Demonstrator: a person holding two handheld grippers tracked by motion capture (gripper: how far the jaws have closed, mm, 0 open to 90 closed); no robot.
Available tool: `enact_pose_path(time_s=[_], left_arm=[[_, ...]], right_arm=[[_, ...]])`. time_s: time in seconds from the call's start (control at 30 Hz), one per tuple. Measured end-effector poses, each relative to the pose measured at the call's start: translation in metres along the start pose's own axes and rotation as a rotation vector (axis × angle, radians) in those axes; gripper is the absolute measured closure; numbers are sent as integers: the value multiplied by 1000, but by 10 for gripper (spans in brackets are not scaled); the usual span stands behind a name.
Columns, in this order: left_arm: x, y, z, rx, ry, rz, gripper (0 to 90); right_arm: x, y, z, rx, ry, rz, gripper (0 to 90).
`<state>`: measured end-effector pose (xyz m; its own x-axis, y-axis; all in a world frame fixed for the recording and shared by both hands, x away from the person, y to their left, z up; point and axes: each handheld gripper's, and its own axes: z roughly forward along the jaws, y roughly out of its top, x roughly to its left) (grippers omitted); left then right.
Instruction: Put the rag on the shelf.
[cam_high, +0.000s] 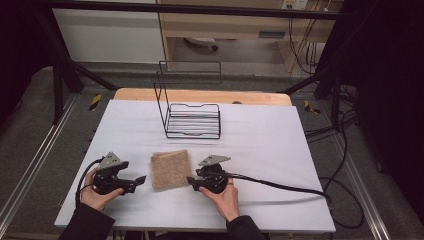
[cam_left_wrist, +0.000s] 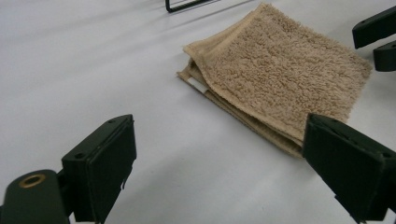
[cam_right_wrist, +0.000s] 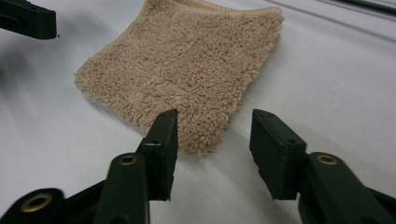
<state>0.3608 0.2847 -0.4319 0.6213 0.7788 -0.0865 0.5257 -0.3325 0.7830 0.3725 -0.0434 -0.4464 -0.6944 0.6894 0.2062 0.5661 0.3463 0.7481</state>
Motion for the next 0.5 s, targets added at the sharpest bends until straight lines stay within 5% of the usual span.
enact_pose_path(time_s=[0.5], left_arm=[[-4, 1, 1, 6, -22, 6, 102]], right_arm=[[4, -1, 7, 22, 20, 40, 875]])
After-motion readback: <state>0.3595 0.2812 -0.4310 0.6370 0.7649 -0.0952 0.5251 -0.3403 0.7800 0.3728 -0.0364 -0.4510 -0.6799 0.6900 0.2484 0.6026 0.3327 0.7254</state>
